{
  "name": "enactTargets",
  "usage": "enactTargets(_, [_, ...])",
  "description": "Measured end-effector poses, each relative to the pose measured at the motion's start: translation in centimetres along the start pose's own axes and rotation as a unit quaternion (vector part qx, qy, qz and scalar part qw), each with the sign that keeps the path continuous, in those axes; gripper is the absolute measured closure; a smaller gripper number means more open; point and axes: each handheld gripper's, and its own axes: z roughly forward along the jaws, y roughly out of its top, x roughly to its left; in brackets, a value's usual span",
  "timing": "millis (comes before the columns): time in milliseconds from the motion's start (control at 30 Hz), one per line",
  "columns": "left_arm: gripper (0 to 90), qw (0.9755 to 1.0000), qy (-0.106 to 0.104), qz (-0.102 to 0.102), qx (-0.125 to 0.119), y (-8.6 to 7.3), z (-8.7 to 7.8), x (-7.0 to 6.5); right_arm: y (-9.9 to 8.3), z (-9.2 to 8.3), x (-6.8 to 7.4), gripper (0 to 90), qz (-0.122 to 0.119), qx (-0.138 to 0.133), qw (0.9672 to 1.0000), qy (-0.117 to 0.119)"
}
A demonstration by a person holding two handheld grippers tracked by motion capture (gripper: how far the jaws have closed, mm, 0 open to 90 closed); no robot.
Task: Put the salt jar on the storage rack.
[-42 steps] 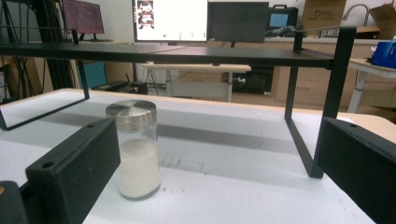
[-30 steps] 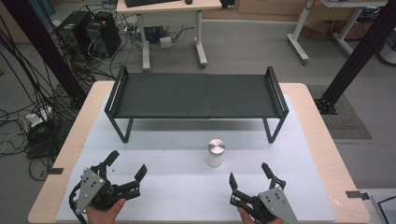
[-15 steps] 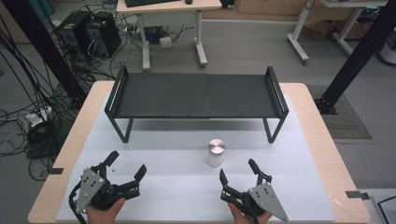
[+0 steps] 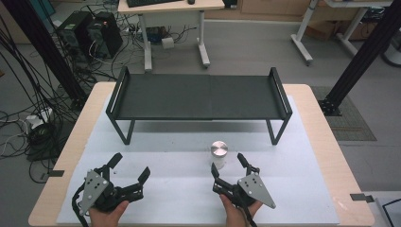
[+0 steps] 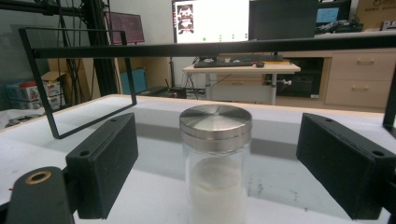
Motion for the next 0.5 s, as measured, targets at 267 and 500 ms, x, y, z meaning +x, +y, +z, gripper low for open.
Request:
enactTargets(267, [1.8, 1.0000, 0.001, 0.000, 0.004, -0.1, 0.0, 0.2, -0.3, 1.7, 0.0, 14.0, -0.002, 0.018, 0.9998, 0.000])
enactTargets(500, [1.8, 1.0000, 0.001, 0.001, 0.007, -0.1, 0.1, 0.4, -0.5, 2.5, -0.1, 16.0, 0.002, 0.022, 0.9997, 0.002])
